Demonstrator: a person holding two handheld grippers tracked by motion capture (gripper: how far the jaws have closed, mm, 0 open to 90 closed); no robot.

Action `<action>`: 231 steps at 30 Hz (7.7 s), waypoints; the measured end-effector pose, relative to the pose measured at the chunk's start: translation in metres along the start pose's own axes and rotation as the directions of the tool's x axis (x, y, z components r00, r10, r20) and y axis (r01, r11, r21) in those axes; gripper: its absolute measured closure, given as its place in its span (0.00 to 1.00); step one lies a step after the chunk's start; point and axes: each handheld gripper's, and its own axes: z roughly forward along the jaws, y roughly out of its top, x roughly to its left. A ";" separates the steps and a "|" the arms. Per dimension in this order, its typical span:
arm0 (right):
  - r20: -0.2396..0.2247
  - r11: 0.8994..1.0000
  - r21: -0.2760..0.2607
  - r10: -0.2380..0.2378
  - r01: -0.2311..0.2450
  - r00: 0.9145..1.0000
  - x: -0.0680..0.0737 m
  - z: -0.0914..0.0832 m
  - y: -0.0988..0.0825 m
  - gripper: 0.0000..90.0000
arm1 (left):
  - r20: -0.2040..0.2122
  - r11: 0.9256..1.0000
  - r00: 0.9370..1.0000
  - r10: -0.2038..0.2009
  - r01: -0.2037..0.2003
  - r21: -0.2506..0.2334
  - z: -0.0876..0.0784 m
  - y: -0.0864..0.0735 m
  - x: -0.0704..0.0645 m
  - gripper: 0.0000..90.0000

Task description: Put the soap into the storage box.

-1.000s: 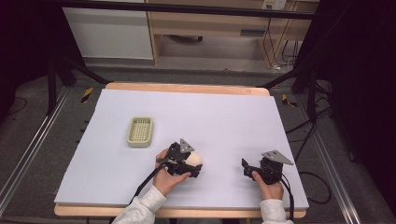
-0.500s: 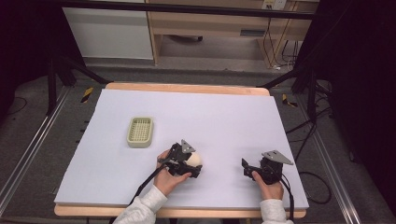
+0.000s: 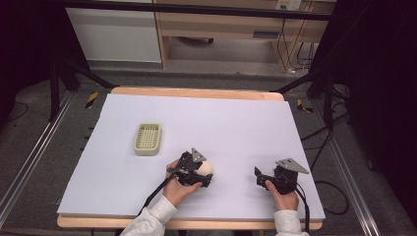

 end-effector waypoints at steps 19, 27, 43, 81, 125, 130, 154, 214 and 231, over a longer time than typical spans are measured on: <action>0.000 1.000 0.001 0.001 -0.001 1.000 0.000 0.000 0.000 0.06 | 0.003 1.000 1.000 -0.007 0.007 0.018 -0.003 0.000 0.001 0.26; 0.000 1.000 0.000 0.001 -0.001 1.000 0.000 0.000 0.000 0.06 | 0.006 1.000 1.000 -0.005 0.005 0.014 -0.007 0.000 0.002 0.26; 0.001 1.000 -0.001 -0.003 0.003 1.000 0.000 0.000 0.000 0.06 | -0.008 1.000 1.000 -0.003 0.002 -0.003 -0.029 -0.001 0.015 0.26; 0.003 1.000 0.002 0.000 0.000 1.000 0.000 0.000 0.000 0.06 | -0.074 0.995 0.994 -0.080 0.075 -0.061 -0.074 -0.008 0.059 0.27; 0.000 1.000 0.000 0.001 -0.001 1.000 0.000 0.000 0.000 0.06 | -0.172 0.979 0.967 -0.186 0.168 -0.113 -0.112 -0.010 0.131 0.27; -0.001 1.000 0.001 0.002 -0.002 1.000 0.000 0.000 0.000 0.06 | -0.182 0.978 0.964 -0.193 0.175 -0.113 -0.108 -0.008 0.136 0.27; -0.003 1.000 0.002 0.004 -0.004 1.000 0.000 0.000 0.000 0.06 | -0.202 0.968 0.948 -0.245 0.228 -0.102 -0.089 -0.003 0.162 0.26; -0.007 1.000 0.005 0.005 -0.005 1.000 0.000 0.001 0.000 0.05 | -0.255 0.964 0.931 -0.262 0.266 -0.019 -0.057 -0.012 0.187 0.26; -0.006 1.000 0.005 0.005 -0.005 1.000 0.000 0.000 0.000 0.05 | -0.251 0.964 0.932 -0.260 0.264 -0.018 -0.056 -0.013 0.186 0.26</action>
